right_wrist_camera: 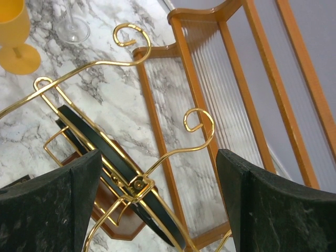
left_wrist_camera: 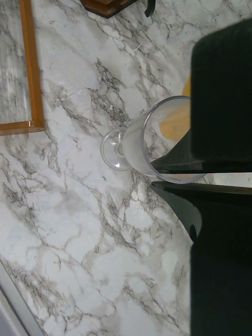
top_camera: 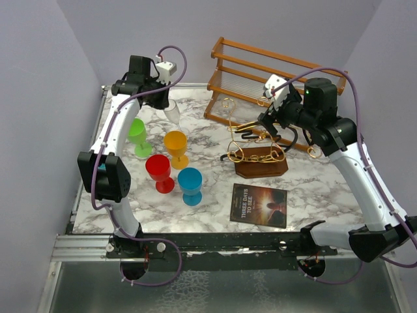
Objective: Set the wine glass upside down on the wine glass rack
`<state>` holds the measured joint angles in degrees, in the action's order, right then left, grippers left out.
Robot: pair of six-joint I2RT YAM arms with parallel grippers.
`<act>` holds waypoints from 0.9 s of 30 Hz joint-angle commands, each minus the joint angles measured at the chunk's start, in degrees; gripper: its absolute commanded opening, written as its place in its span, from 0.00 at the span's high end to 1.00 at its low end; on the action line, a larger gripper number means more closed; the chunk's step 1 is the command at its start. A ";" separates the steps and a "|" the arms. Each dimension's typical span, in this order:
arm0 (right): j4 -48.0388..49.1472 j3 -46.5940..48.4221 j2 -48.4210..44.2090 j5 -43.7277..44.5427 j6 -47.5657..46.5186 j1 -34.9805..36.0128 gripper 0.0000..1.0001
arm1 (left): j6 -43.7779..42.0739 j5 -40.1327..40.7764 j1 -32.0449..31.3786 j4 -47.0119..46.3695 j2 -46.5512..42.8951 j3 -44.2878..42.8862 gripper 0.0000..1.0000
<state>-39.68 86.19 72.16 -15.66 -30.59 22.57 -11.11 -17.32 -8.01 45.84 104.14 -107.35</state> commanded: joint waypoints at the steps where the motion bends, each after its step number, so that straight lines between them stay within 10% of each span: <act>1: 4.87 4.90 2.40 -0.86 3.41 0.46 0.11 | 0.37 2.95 -0.16 -3.64 -5.10 -2.76 1.00; 27: 23.78 13.18 13.03 -7.88 40.28 1.66 0.21 | 36.12 -19.58 -0.16 -34.93 -26.43 4.05 1.00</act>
<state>-23.05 101.10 86.37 -25.08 -0.23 23.94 16.43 -28.93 -8.01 16.97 78.96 -104.84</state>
